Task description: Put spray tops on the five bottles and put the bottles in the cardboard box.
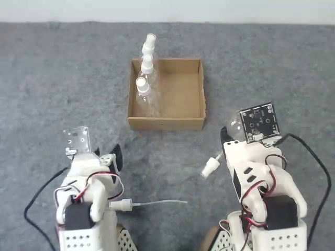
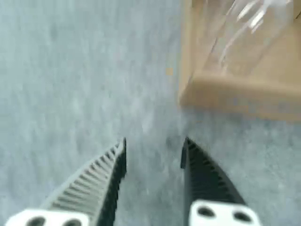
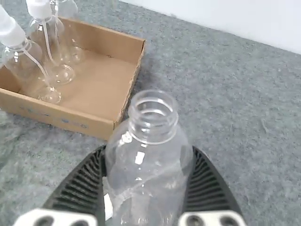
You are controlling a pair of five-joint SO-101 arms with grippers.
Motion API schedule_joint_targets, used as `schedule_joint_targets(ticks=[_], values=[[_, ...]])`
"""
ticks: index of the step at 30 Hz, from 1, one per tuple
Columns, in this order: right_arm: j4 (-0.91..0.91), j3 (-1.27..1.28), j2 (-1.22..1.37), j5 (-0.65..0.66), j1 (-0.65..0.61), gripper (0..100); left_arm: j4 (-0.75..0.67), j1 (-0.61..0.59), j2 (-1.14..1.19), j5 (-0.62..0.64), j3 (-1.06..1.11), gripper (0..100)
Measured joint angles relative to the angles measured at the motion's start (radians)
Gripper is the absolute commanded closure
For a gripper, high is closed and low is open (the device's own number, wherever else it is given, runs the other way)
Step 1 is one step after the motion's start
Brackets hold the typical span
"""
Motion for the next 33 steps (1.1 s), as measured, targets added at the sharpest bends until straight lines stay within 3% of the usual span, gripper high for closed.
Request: schedule_joint_targets(ticks=[13, 27, 33], values=[[0.0, 0.0, 0.0, 0.0, 0.002, 96.8, -0.021, 0.074, 0.0, -0.381, -0.078, 81], [-0.064, 0.0, 0.0, -0.101, 0.239, 96.8, 0.005, 0.331, 0.0, -0.41, -0.118, 81], [-0.083, 0.0, 0.0, -0.133, 0.298, 96.8, 0.005, 0.397, 0.002, -0.387, -0.164, 76]])
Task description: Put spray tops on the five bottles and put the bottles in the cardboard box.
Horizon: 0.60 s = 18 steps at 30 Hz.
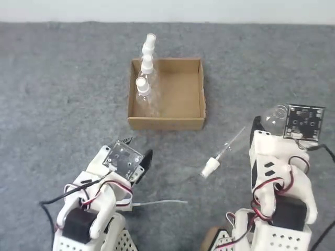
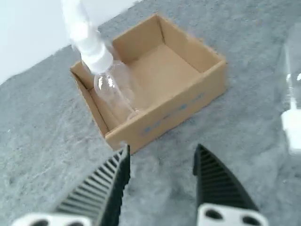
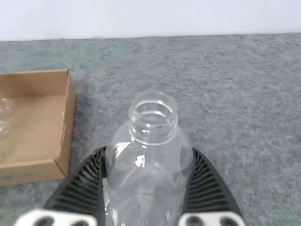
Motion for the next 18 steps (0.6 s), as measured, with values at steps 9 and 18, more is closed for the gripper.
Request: schedule_joint_targets(ticks=[9, 18], values=[[-0.002, 0.0, 0.0, -0.005, 0.023, 96.8, -0.041, 0.086, 0.328, 0.068, -0.16, 76], [-0.018, 0.0, 0.0, -0.041, 0.112, 96.8, -0.258, 0.311, 0.749, 0.239, -0.199, 76]])
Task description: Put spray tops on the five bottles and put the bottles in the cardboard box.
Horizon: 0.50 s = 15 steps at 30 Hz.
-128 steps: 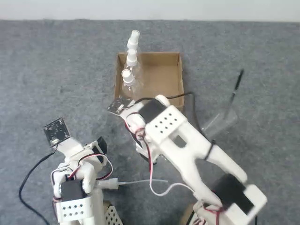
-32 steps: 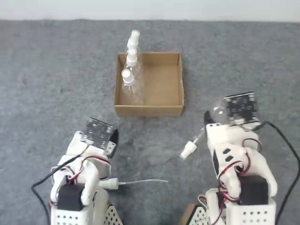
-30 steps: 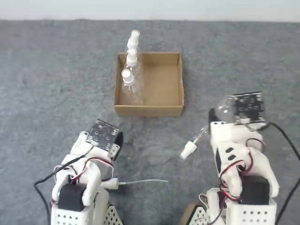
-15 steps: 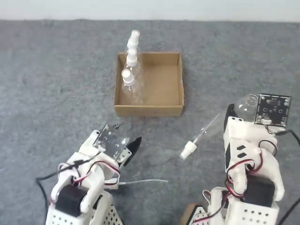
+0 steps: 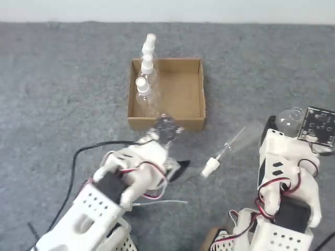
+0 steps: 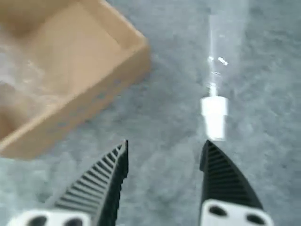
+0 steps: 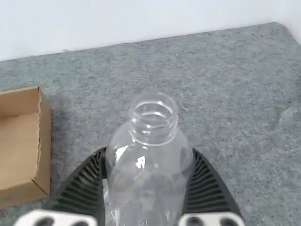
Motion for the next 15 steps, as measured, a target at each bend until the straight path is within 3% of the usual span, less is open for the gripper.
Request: schedule_joint_targets(ticks=[15], values=[[-0.002, 0.0, 0.0, -0.002, -0.003, 96.8, -0.394, 0.219, 0.559, 0.213, 0.0, 76]])
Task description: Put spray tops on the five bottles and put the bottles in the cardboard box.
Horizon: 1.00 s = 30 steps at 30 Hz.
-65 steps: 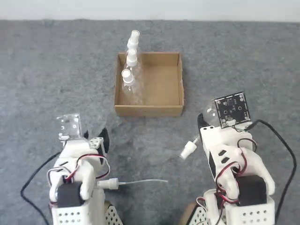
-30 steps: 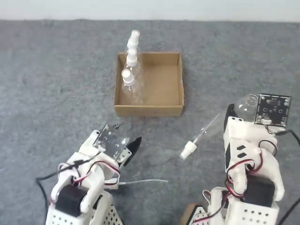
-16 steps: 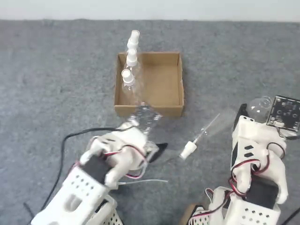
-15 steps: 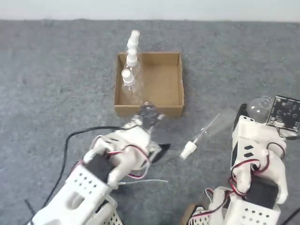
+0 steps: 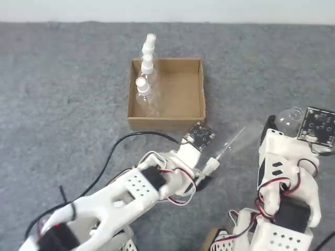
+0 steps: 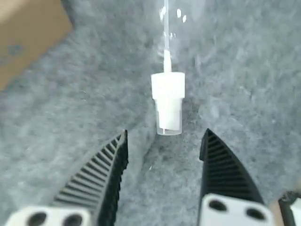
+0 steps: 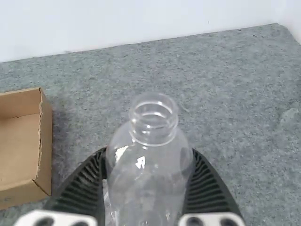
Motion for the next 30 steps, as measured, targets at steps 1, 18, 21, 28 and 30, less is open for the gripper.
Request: schedule_joint_targets(ticks=[1, 18, 21, 28, 30], values=[[0.0, 0.0, 0.0, 0.0, 0.0, 96.8, -0.026, 0.003, 0.035, 0.005, 0.0, 76], [0.0, 0.0, 0.0, 0.0, 0.0, 96.8, -0.018, 0.0, 0.319, 0.009, -0.192, 76], [0.0, 0.0, 0.0, 0.0, 0.0, 96.8, 0.017, 0.002, 0.379, 0.009, -0.238, 80], [0.0, 0.0, 0.0, 0.0, 0.0, 96.8, 0.063, 0.003, 0.445, 0.009, -0.305, 91], [0.0, 0.0, 0.0, 0.0, 0.0, 96.8, 0.063, 0.005, 0.445, 0.009, -0.305, 93]])
